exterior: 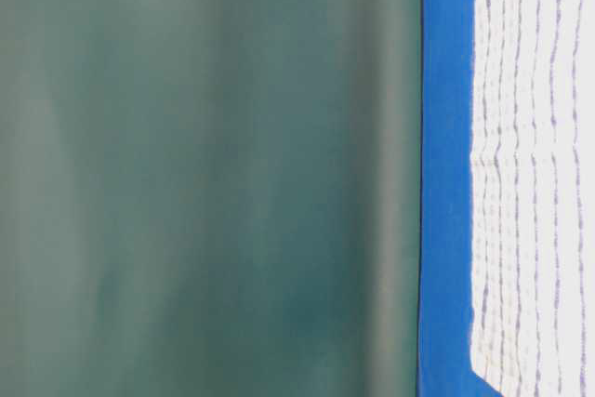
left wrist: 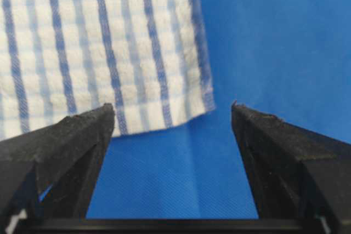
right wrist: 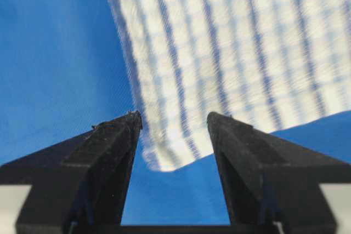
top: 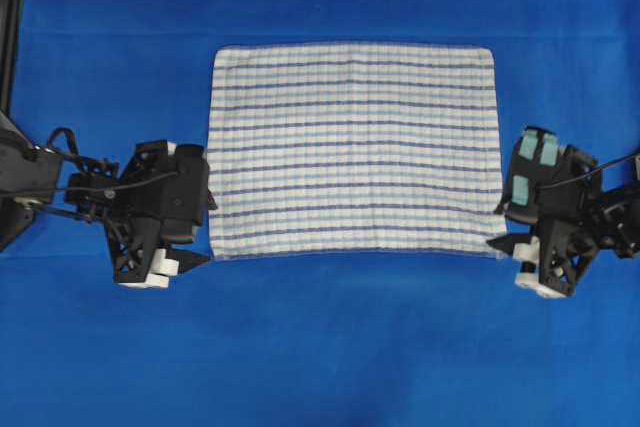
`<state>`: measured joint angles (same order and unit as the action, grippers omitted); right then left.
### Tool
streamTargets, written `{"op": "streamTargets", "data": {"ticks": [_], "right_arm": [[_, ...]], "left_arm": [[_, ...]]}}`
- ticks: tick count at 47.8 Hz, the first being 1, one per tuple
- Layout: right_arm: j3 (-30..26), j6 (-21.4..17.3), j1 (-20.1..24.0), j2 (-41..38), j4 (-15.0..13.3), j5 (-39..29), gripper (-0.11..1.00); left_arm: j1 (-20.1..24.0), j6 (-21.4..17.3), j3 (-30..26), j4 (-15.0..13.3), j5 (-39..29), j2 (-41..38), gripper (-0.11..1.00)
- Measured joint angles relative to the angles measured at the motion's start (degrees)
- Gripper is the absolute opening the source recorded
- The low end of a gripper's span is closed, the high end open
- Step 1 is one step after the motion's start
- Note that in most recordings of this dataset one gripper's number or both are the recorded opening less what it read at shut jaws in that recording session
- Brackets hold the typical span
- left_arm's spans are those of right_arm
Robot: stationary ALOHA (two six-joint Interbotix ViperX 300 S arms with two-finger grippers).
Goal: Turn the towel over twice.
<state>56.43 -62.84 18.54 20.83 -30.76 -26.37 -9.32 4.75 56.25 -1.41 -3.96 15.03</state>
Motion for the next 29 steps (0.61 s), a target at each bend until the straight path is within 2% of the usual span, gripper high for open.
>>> {"op": "streamTargets", "data": {"ticks": [4,9,20,29], "right_arm": [[-0.8,0.1,0.0,2.9,-2.0,-3.1,0.58],[-1.3,0.1,0.0,8.0,-6.1,-7.4,0.58],[-1.2,0.8,-1.6,19.8,-13.3,-11.2,0.58],[-1.1,4.3,-2.1,28.6,-16.4,-13.6,0.58]], "left_arm": [[0.8,-0.2,-0.4,0.1,-1.5,2.8,0.8],[2.5,-0.8,-0.4,0.1,-2.3,6.9,0.8],[6.4,-1.6,-0.4,0.0,-2.6,16.3,0.79],[10.8,-4.7,-0.3,0.0,-3.0,24.2,0.79]]}}
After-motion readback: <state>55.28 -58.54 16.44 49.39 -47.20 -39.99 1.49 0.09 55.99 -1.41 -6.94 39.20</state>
